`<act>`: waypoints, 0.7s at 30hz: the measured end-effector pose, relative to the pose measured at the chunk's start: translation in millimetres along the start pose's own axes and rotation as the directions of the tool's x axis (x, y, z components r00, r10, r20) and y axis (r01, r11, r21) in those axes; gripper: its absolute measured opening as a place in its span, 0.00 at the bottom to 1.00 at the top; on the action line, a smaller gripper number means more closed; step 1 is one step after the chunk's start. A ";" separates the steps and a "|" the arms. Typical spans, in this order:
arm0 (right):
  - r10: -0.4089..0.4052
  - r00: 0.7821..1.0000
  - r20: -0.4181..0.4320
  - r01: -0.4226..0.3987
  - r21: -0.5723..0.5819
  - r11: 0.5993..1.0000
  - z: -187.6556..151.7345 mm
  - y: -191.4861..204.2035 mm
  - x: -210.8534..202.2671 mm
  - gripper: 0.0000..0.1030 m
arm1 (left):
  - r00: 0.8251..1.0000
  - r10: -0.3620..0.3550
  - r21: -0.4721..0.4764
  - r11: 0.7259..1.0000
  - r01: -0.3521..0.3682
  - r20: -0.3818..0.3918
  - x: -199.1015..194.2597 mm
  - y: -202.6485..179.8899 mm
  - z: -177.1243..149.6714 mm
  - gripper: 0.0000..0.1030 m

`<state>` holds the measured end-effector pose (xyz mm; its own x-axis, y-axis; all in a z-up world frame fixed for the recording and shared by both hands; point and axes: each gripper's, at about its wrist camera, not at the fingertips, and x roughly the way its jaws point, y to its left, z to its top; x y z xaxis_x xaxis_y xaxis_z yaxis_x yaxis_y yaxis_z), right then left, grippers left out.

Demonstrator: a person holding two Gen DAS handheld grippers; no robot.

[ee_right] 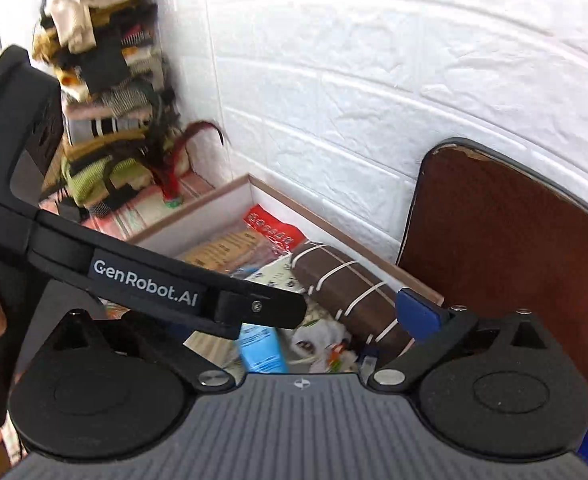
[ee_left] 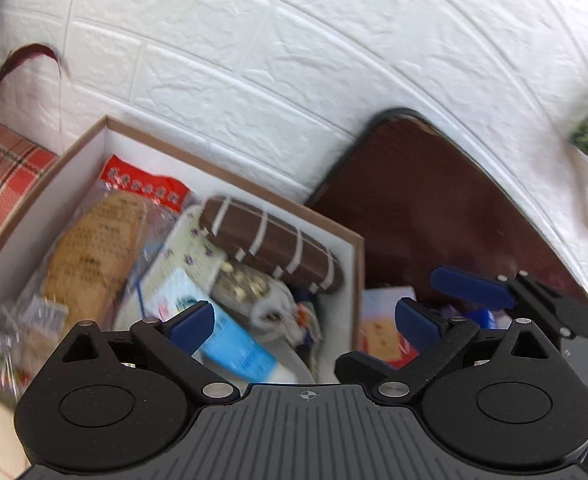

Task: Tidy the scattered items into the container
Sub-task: 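Move both open tools back over the pile of items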

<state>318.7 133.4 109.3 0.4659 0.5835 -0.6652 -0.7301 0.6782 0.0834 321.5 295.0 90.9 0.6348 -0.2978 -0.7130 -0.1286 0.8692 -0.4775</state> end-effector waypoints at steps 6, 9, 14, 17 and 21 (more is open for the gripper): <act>-0.017 0.999 0.038 0.015 0.058 0.998 -34.2 13.4 -40.4 0.98 | 1.000 -0.014 0.012 1.000 0.014 -0.003 -21.1 -20.2 -41.2 0.99; -0.026 0.999 0.036 0.022 0.090 0.996 -55.5 14.4 -59.5 0.98 | 1.000 -0.023 0.017 1.000 0.023 -0.012 -27.6 -31.5 -65.6 0.99; -0.047 0.999 0.015 0.044 0.149 0.988 -98.5 9.8 -88.7 0.98 | 0.998 -0.036 0.028 0.999 0.037 -0.045 -29.8 -54.3 -110.0 0.99; -0.060 0.998 -0.007 0.060 0.170 0.984 -123.7 3.9 -105.1 0.98 | 0.996 -0.046 0.024 0.999 0.048 -0.073 -25.7 -68.7 -136.1 0.99; -0.074 0.997 -0.030 0.078 0.205 0.976 -153.3 -8.3 -126.2 0.98 | 0.993 -0.054 0.024 0.998 0.056 -0.110 -17.4 -89.8 -162.9 0.99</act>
<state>189.3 -14.4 78.8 0.5035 0.5184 -0.6912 -0.5737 0.7988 0.1812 197.9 157.8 62.6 0.5532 -0.3854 -0.7385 -0.0744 0.8601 -0.5047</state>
